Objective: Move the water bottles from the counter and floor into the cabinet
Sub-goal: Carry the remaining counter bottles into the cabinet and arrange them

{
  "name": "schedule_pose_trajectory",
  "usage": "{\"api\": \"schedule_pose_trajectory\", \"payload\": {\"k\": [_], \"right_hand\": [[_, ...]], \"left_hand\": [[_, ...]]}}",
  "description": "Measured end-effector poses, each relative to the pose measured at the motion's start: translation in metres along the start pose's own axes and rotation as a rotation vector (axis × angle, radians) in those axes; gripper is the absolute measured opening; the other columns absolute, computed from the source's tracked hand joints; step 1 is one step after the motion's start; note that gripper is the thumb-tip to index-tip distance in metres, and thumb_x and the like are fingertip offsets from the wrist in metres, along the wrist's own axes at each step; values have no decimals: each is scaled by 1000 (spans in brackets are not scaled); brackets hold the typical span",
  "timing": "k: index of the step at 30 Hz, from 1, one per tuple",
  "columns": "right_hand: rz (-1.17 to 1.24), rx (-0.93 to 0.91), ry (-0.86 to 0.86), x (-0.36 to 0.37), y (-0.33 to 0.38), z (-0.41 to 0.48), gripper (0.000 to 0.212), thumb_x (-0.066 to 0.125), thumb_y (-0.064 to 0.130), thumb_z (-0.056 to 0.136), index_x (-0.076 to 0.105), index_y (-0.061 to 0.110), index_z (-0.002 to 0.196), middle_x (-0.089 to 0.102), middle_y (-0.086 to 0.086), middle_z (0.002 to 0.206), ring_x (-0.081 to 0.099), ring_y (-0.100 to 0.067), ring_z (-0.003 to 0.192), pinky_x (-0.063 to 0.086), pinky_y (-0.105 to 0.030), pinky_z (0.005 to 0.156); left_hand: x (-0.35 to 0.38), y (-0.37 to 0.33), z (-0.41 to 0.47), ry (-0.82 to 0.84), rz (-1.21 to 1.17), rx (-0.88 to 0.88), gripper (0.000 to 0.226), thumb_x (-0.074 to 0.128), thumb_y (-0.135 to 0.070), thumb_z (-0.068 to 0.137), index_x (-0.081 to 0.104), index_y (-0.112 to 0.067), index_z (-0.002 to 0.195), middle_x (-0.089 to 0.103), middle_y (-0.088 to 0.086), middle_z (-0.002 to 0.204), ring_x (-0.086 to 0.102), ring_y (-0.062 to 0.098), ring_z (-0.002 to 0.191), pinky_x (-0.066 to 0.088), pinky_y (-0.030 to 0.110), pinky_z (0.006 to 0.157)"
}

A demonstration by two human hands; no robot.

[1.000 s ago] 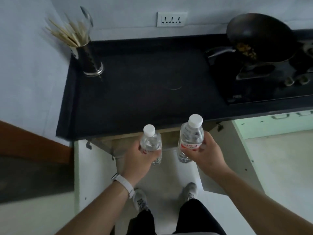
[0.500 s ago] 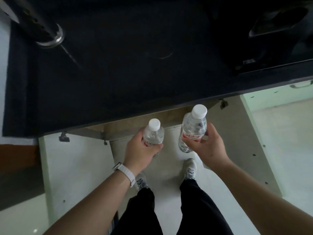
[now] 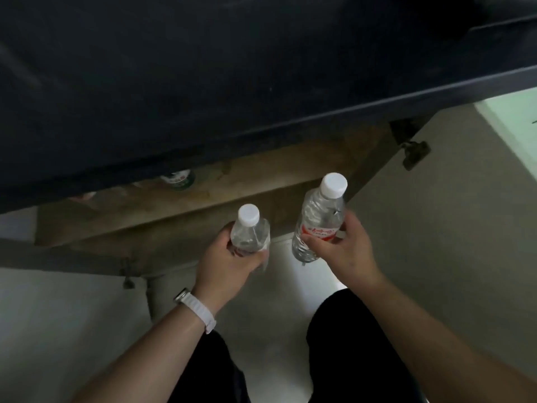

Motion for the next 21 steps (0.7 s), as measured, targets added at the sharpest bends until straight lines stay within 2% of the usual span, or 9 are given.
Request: {"api": "schedule_pose_trajectory", "payload": {"k": [3,6,8,11,13,16,21], "right_hand": [[40,-66,-41,10,-34,29,54,87,17,68,58,36,109,71,11,96,70,-6,85,60,-33,71],[62,-136,-51,22,-64,58,59,88,20,67,58,32,116,70,17,100,69,-4,93,55,-27,80],[71,-180,-59,27,-78,75,65,89,24,65,57,30,121,70,16,103,69,-4,94,56,-29,81],[83,-230,-56,34,-87,93,61,89,25,65,57,38,115,69,21,103,68,-2,94,55,-25,78],[84,-266,-48,36,-87,98,56,88,23,68,55,43,110,67,26,102,67,2,93,53,-18,72],[105,-318,-20,34,-80,104,53,86,21,70,55,42,108,67,25,103,66,1,94,53,-18,71],[125,-397,14,30,-50,114,55,82,32,66,54,43,111,65,28,105,64,6,96,52,-11,68]], "left_hand": [[16,26,34,-35,0,43,48,93,-27,69,64,-43,104,73,-29,94,68,-8,88,51,16,73],[29,50,58,-54,-28,70,49,92,-27,71,60,-44,103,68,-26,101,66,-4,93,48,17,74],[36,62,70,-64,-62,84,50,91,-26,72,58,-44,106,67,-24,104,64,-2,96,49,19,76],[39,72,84,-96,-95,99,51,91,-28,69,62,-39,109,71,-17,106,67,4,98,56,30,82],[39,68,90,-93,-123,108,51,91,-26,68,65,-38,110,73,-17,104,68,4,97,54,27,78],[34,48,95,-66,-158,138,52,91,-24,66,69,-38,111,75,-23,101,71,3,97,52,24,76],[22,-3,94,-83,-184,214,49,90,-26,62,71,-36,107,76,-22,97,73,4,92,55,33,84]]}}
Point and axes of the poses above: each hand's wrist, its own z-axis towards the middle knuckle, its own x-axis out of the palm, y = z × x, the point moved 5 cm from there along z, towards the middle knuckle
